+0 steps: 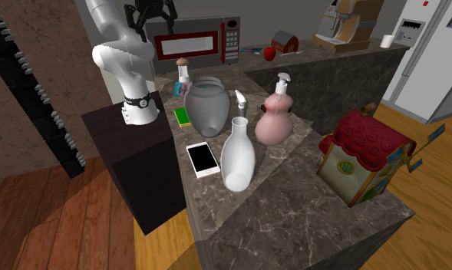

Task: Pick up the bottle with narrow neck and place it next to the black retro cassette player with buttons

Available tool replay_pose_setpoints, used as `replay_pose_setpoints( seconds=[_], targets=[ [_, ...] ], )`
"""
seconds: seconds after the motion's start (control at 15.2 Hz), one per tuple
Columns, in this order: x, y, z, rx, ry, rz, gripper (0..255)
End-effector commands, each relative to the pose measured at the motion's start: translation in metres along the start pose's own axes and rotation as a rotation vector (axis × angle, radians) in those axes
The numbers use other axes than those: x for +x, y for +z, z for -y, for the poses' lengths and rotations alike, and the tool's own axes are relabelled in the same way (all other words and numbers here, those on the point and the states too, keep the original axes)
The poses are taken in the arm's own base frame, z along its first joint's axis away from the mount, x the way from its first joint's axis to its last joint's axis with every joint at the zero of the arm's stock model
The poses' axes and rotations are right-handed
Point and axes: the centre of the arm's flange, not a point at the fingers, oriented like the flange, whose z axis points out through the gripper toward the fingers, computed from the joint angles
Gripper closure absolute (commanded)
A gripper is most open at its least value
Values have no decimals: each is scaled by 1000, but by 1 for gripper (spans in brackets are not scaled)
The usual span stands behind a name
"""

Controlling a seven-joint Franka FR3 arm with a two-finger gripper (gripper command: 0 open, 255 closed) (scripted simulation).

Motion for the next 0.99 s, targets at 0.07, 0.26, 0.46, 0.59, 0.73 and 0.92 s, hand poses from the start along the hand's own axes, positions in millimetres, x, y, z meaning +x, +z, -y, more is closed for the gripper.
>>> replay_pose_setpoints(
  seconds=[0.07,0.26,0.46,0.59,0.73,0.92],
  targets=[
    [12,5,2,-3,2,-1,0],
    [48,21,7,-11,6,-3,0],
    [84,36,11,-20,11,-5,0],
    [108,47,14,-26,14,-7,0],
    [132,57,17,-32,17,-9,0],
    [168,73,20,-40,22,-11,0]
  ],
)
